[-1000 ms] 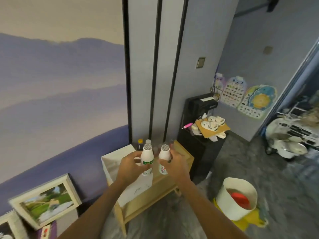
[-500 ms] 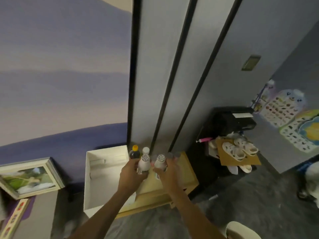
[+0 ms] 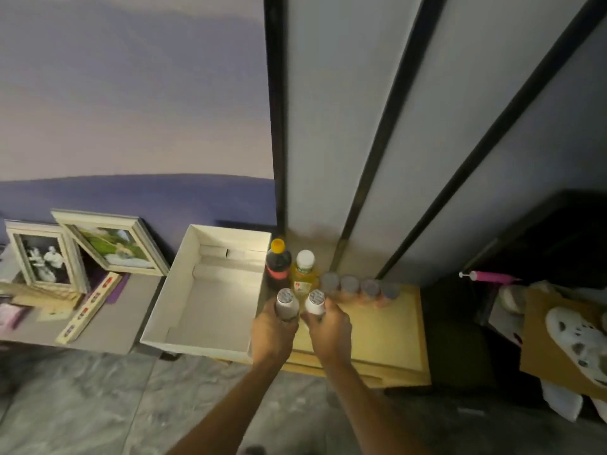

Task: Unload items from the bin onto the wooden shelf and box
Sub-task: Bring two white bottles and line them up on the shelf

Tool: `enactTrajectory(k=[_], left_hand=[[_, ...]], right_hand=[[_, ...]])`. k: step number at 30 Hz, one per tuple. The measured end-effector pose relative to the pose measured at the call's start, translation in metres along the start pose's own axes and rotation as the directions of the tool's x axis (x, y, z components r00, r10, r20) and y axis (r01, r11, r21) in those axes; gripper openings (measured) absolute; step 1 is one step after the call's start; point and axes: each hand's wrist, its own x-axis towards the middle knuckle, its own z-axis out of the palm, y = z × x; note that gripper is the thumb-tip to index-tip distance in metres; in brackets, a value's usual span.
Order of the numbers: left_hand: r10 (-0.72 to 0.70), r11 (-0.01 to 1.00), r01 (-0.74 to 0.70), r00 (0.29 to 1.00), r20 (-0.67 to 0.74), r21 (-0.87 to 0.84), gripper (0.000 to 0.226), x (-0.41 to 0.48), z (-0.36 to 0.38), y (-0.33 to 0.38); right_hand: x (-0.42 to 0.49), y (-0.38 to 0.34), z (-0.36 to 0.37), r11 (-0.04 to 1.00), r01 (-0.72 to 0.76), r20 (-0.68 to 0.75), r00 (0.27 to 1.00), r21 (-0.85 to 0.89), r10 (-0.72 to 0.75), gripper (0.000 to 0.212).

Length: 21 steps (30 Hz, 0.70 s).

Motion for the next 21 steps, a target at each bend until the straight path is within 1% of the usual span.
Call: enactTrajectory(k=[2,6,8,9,12,15,18,21], left_hand=[[-0.05,0.999,0.05,0.998,-0.032,-0.007,0.046,0.011,0.023,-0.016],[-0.142,0.989,0.137,0.986,-0.092,-0.058,0.045,0.029,0.054,-0.037],[-0.195,0.978,0.182,0.972,-0.128,-0.106,0.041,0.036,0.06,-0.042],[-0.207,0.974,0.19,0.968,-0.145,-0.121,0.043,0.038,0.062,-0.044],[-0.187,0.978,0.166,0.966,-0.176,-0.124,0.059,0.043,0.067,-0.05],[-0.191,0.975,0.166,0.967,-0.17,-0.15,0.067,0.046,0.068,-0.051],[-0.203,0.972,0.179,0.966,-0.163,-0.151,0.062,0.047,0.067,-0.048],[-0.183,0.982,0.172,0.97,-0.157,-0.077,0.055,0.042,0.059,-0.04]], right_hand=[[0.012,0.017,0.02,1.0,-0.005,0.023,1.0,-0.013,0.005,0.033],[0.031,0.038,0.047,1.0,0.025,0.028,0.999,-0.002,-0.025,0.034],[0.037,0.041,0.055,0.999,0.041,0.04,0.998,-0.018,-0.041,0.039],[0.039,0.043,0.059,0.999,0.042,0.049,0.998,-0.021,-0.041,0.04],[0.039,0.042,0.066,0.998,0.054,0.061,0.997,0.032,-0.056,0.037],[0.039,0.041,0.068,0.997,0.054,0.064,0.996,0.052,-0.057,0.042],[0.037,0.041,0.067,0.999,0.041,0.08,0.996,0.018,-0.043,0.049],[0.033,0.04,0.058,0.998,0.052,0.127,0.991,-0.046,-0.046,0.066]])
